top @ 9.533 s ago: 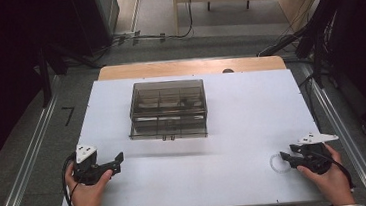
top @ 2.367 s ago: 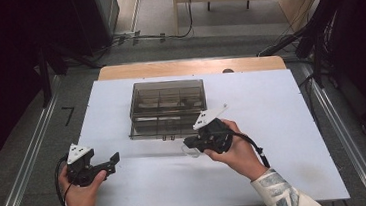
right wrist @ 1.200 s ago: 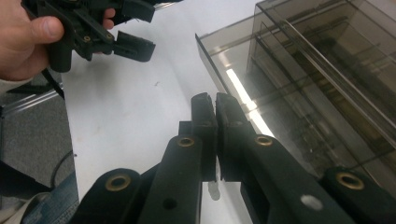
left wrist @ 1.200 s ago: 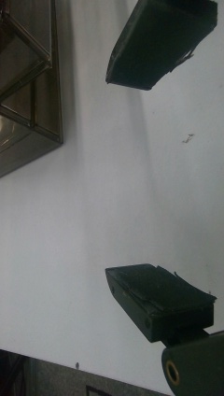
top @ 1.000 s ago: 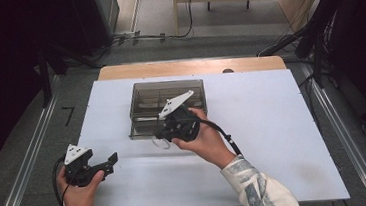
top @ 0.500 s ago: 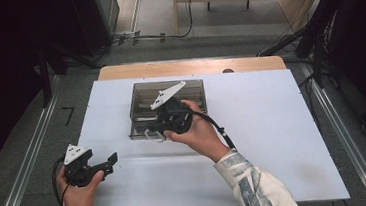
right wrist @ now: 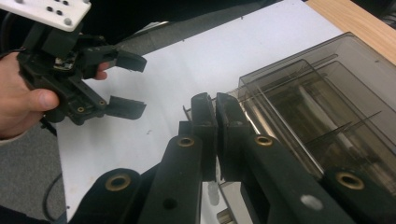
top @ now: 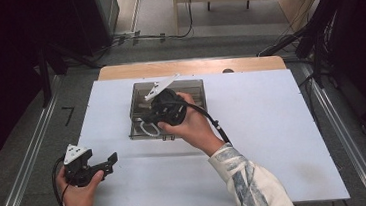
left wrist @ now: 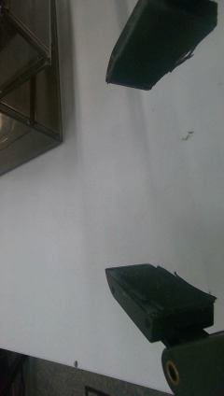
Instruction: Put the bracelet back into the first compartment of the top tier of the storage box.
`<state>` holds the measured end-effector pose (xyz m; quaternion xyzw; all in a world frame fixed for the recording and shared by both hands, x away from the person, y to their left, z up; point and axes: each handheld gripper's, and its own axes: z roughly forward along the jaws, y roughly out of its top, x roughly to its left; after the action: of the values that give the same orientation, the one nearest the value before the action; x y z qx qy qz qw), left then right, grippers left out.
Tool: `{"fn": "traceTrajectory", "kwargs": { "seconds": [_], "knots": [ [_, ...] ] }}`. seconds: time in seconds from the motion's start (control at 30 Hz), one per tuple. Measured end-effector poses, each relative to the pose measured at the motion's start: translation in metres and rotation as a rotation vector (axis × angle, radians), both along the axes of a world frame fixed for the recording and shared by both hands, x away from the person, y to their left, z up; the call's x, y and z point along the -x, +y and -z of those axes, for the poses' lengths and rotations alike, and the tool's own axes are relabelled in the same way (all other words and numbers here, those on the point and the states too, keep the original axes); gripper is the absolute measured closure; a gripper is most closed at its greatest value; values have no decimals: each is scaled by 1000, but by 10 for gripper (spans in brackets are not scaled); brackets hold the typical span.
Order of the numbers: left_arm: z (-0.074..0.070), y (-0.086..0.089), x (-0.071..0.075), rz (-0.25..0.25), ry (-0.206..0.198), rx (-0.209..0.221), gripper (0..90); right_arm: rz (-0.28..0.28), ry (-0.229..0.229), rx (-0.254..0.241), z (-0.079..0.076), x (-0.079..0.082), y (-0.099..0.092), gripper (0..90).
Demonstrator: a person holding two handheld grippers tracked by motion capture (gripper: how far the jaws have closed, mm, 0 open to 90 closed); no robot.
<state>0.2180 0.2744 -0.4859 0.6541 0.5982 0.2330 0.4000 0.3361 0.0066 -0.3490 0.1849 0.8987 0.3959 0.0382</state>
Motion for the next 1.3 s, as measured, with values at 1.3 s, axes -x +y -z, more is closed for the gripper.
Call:
{"fn": "traceTrajectory", "kwargs": {
  "seconds": [1.3],
  "knots": [
    [0, 4, 1, -5, -2, 7, 72, 67, 17, 101, 33, -31, 29, 848]
  ]
}}
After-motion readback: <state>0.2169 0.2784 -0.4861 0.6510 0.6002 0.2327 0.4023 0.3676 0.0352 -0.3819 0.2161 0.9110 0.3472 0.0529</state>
